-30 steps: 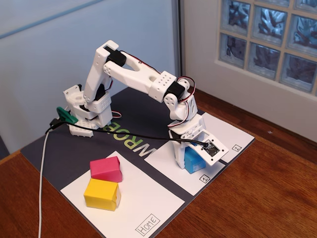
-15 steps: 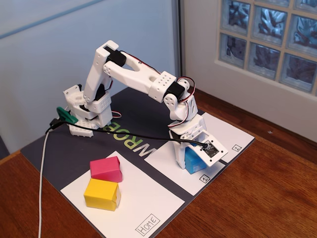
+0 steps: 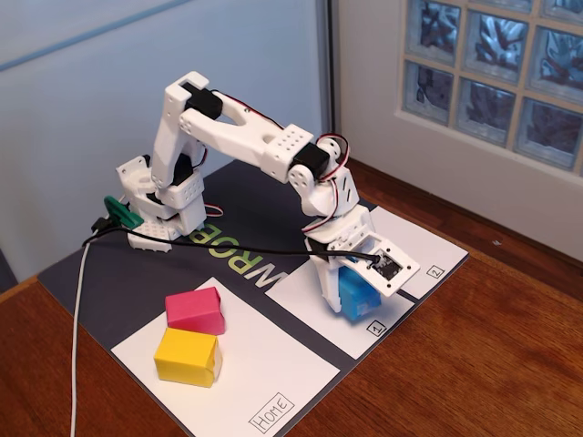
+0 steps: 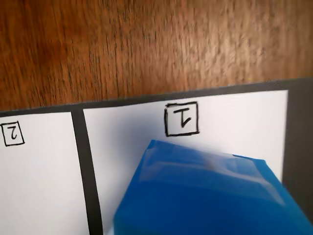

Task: Move box blue to home

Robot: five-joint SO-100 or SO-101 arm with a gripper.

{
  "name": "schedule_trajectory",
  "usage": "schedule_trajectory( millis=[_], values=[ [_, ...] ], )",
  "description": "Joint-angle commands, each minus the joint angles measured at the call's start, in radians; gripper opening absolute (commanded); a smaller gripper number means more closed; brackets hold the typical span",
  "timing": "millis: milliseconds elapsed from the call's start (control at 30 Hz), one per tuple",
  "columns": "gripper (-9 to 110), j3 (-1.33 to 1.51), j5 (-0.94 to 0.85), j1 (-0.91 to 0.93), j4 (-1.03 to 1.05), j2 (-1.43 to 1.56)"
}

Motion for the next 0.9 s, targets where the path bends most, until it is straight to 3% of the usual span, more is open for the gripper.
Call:
schedule_trajectory(
  millis=[0, 233, 867],
  values=[
    [0, -0.028, -0.055, 0.034, 0.032, 0.112],
    [-1, -0.012, -0.236, 0.13, 0.158, 0.178],
    [-1, 0.015, -0.446, 0.403, 0.184, 0.285]
  ],
)
